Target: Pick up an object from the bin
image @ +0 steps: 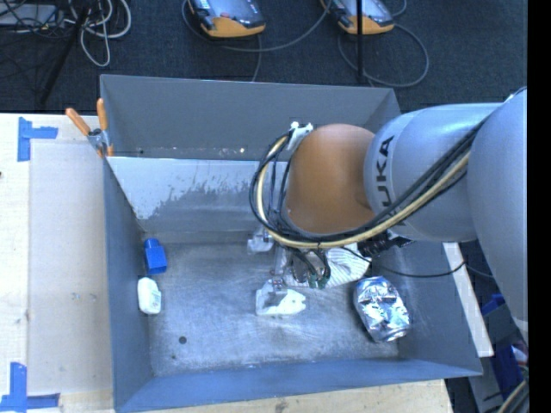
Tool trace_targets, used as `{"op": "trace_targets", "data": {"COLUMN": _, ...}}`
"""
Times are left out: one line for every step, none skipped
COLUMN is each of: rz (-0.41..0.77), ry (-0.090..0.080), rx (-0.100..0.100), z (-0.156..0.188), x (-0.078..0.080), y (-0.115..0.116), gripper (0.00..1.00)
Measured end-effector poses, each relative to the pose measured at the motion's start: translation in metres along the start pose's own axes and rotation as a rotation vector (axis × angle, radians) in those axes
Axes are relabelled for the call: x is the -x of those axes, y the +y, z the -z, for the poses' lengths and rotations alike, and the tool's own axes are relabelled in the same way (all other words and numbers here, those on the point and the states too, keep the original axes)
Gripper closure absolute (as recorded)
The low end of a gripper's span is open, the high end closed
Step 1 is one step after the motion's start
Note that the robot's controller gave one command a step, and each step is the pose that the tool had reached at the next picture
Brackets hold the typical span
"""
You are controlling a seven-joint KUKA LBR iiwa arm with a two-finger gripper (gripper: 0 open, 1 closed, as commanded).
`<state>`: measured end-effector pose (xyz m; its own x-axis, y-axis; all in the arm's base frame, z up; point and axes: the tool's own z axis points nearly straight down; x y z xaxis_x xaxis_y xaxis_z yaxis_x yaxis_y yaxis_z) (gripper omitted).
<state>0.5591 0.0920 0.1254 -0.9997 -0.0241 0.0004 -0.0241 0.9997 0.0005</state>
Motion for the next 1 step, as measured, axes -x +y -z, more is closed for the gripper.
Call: {"op": "trace_targets", "data": {"rz": -0.001, "ry": 0.0, "rx": 0.0, "z": 0.0, "x": 0.0, "y": 0.0, "gripper": 0.0}}
